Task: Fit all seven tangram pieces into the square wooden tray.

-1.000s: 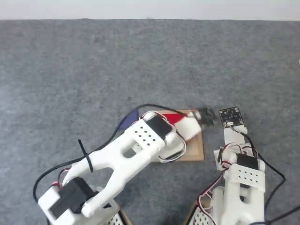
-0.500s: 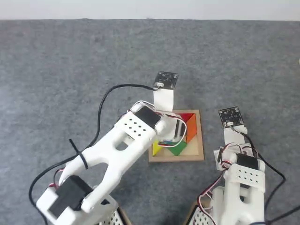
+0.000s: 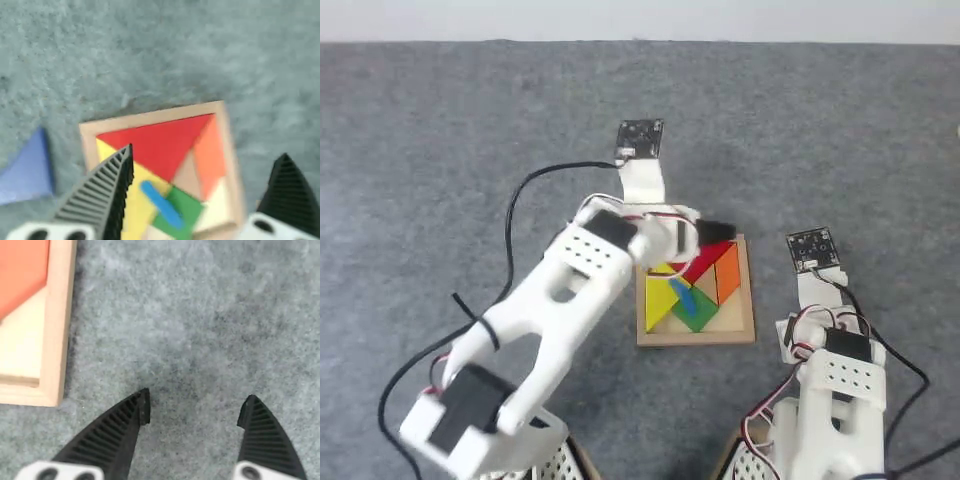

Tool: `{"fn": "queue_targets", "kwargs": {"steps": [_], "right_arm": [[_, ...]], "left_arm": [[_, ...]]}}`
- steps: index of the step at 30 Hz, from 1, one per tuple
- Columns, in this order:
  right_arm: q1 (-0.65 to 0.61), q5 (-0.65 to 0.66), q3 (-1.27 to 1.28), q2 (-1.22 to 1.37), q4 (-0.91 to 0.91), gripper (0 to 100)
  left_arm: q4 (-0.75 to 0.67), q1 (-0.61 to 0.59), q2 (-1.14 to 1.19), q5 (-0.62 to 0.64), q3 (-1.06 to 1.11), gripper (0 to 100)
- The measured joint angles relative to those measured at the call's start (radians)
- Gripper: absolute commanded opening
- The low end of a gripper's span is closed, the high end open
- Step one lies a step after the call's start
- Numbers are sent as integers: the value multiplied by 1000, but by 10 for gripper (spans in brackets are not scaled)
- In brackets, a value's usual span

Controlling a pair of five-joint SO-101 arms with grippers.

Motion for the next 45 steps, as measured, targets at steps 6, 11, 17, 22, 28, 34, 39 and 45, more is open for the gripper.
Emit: {"fn": "queue_targets", "kwargs": {"steps": [6,11,17,22,28,34,39,45], "right_arm": [[0,0,0,0,0,296],[0,0,0,0,0,296],[-5,0,0,0,0,296],[-21,0,0,0,0,296],[-21,0,0,0,0,296],[-21,0,0,0,0,296],[-21,0,0,0,0,296],[-21,0,0,0,0,296]], "left_arm": [[6,-29,135,-347,-9,174],[71,-130,138,-557,-94,149],[123,-219,18,-663,-130,13],[285,-132,-5,-953,-37,11],[288,-38,-5,-1019,46,12],[307,100,-5,-1020,49,12],[305,160,-5,-1020,49,12],[267,181,-5,-1011,49,12]]}}
